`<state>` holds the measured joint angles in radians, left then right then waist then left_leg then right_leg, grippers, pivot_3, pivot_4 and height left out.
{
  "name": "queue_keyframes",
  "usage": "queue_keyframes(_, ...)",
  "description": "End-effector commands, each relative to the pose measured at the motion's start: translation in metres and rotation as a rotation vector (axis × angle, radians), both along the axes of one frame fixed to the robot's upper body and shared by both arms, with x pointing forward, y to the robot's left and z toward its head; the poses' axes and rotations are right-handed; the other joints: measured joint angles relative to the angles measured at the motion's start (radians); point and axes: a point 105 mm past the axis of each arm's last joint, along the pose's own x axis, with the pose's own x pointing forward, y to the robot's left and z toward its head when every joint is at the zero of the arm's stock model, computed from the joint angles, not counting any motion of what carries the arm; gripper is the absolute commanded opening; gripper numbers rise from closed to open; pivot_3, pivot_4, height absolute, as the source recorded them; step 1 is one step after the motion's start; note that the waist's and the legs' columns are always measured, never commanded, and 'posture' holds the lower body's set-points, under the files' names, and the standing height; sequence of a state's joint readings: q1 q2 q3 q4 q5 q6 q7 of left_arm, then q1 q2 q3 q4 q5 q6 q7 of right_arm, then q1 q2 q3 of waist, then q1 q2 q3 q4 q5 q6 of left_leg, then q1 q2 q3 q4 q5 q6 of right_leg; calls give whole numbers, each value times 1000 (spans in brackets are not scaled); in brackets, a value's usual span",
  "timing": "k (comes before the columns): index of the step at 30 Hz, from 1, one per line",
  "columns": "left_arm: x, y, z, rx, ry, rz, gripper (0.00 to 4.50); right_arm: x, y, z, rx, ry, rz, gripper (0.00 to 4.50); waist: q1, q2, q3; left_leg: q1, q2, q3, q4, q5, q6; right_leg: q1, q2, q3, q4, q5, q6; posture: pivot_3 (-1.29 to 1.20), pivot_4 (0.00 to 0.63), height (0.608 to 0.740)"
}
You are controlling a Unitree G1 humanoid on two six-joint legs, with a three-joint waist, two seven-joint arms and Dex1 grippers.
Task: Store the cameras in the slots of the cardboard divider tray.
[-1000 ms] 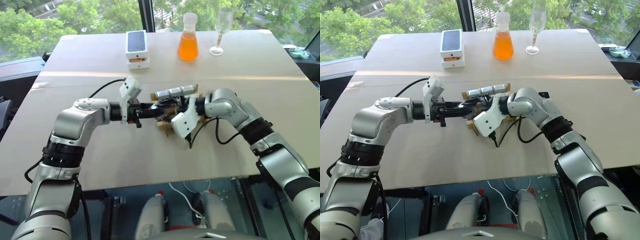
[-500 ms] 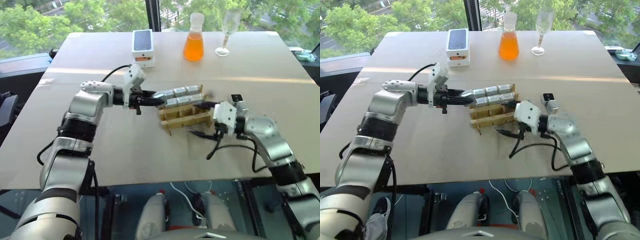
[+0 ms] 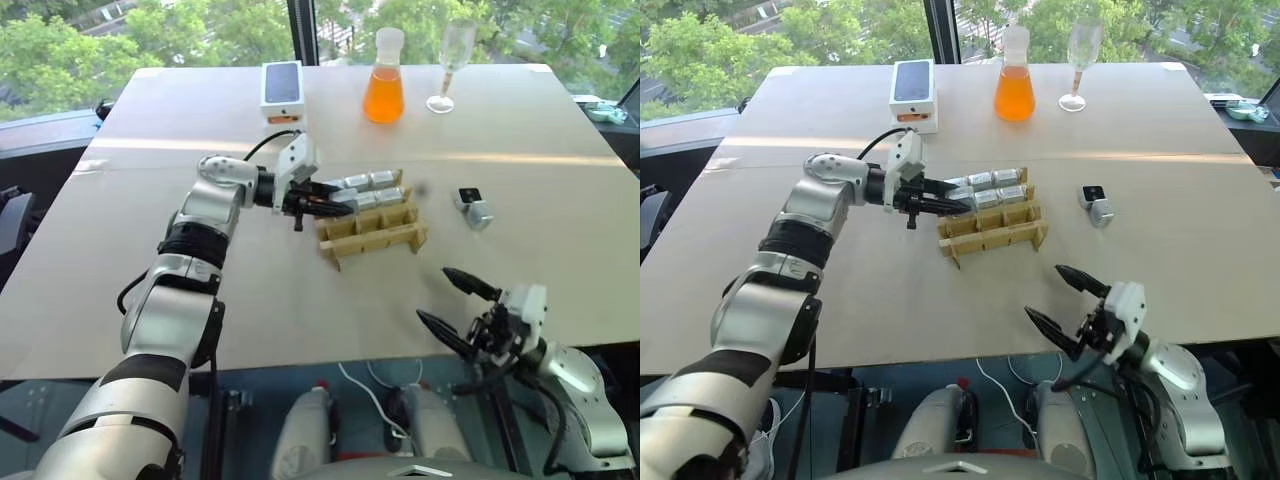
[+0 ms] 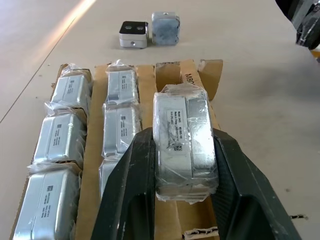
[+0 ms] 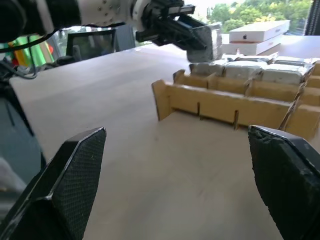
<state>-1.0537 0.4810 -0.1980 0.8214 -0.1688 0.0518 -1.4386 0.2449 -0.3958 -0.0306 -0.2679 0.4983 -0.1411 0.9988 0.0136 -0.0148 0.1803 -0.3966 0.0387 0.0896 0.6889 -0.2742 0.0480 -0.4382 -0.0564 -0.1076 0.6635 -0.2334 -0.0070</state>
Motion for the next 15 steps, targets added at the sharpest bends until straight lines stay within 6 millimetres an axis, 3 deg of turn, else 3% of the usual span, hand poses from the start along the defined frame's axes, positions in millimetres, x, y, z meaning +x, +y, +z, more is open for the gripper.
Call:
queue_keyframes(1,1,-3,-2,9,-24,-6,837,-3,-11,4,-28,-58,11,4475,0,0,0,0,0,0,0,0,0,0,0,0,0,0,0,0,150,740)
queue_keyframes(10,5,1,-6,28,-12,28,837,1,-13,4,-36,-78,3,4475,0,-1,0,0,1,0,0,0,0,0,1,0,0,2,-3,0,150,740)
queue_keyframes(15,8,12,12,-28,-35,71,837,0,-10,3,-27,-71,-6,4475,-1,-1,-1,0,1,0,0,0,0,0,1,1,0,2,-3,0,150,740)
